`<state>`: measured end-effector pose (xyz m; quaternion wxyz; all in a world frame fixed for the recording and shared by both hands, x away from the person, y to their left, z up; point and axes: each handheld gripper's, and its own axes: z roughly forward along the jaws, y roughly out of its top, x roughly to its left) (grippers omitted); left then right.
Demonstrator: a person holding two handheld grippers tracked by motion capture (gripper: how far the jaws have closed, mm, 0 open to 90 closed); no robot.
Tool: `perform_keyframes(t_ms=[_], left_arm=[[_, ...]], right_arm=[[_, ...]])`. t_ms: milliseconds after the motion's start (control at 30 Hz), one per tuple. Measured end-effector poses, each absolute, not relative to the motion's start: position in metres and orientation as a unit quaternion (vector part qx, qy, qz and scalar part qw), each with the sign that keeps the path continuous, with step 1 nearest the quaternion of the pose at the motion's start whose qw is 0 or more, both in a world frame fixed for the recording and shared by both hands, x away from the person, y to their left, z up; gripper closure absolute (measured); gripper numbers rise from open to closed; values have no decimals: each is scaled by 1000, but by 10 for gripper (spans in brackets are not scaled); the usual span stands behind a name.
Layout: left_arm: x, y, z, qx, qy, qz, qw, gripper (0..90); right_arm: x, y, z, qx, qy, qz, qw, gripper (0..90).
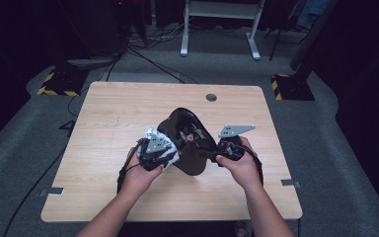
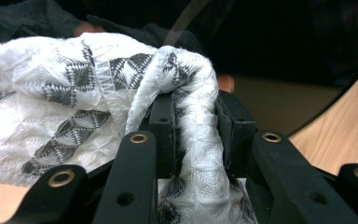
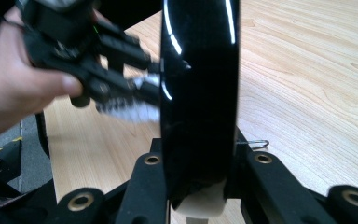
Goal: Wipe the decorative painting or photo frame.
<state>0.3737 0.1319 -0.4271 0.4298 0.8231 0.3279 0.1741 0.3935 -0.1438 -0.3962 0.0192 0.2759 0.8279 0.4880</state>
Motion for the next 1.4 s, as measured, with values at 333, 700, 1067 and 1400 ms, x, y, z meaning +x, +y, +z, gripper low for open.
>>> perform_keyframes(t_ms=[333,700,1067,1400], left_arm=[[380,137,-424,820,335,182,428,716],[384,144,-434,824,349,181,408,715],[389,154,-436,813,367,183,413,715],[390,153,-437,819,364,179,405,711]], right_arm=[[393,-144,-396,278,827,488,15,775],[393,-144,-396,277,828,487,18,777],[393,-143,-396,275,829,486,14,774],[394,-144,-396,275,830,485,16,776]])
